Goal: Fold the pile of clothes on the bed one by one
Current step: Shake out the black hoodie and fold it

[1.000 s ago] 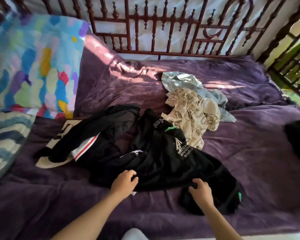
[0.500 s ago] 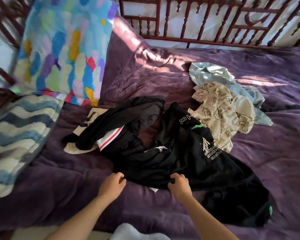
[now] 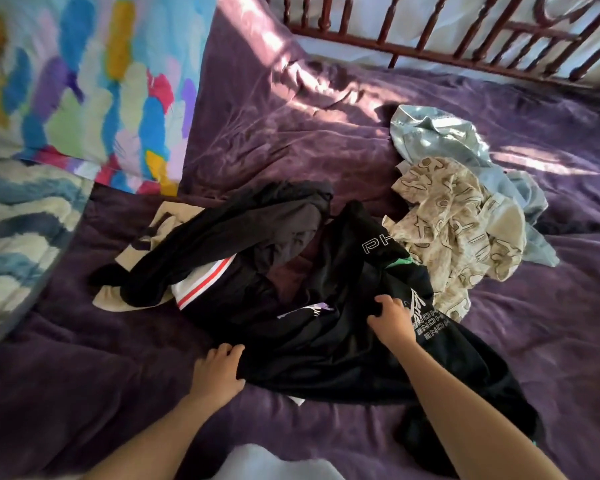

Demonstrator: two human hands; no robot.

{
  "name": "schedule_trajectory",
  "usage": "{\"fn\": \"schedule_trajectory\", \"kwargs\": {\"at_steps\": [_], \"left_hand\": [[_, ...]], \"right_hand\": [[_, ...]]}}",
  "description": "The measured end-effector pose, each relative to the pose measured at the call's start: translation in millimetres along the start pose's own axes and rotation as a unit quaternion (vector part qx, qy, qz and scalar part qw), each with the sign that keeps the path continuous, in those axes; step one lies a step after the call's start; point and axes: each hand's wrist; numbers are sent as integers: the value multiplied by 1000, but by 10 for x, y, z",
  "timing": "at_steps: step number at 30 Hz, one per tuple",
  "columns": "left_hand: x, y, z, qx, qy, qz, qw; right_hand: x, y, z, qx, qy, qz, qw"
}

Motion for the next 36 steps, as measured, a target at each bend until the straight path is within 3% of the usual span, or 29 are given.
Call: {"fn": "schedule_trajectory", "kwargs": {"at_steps": [6,9,12,16,20,24,28,31,36], "left_hand": [[-135,-91,-68,34,-5,-37,999],[-240,-85,-90,50,-23,2,998],[-282,-65,-111,74,-34,5,997],[-230,39,-63,36,27,100,994],[-229,217,19,16,23,197,980],[-262,544,86,40,5,264,964],[-236,1142,139,154,-19,358,921],[-235,1815,251,238,-63,415,876],[-268,3024,607,345,-144,525,765]], "right_hand": [[8,129,-499,-29,32,77,996],[17,153,-662,-46,47,119,991],[63,160,-679,-81,5,85,993],[218,32,-397,-99,-22,79,992],[369,-46,-19,-88,-40,29,995],[459,239,196,26,-23,-67,997],[332,1045,370,192,10,-136,972],[135,1752,556,331,36,-207,920],[-185,2761,850,510,98,-265,813]]}}
Point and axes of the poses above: each hand's wrist, its own z-axis away from the middle knuckle, its own y-axis out of the back of the hand, x = y × z, and after that the axes turned 15 degrees about y, right-handed
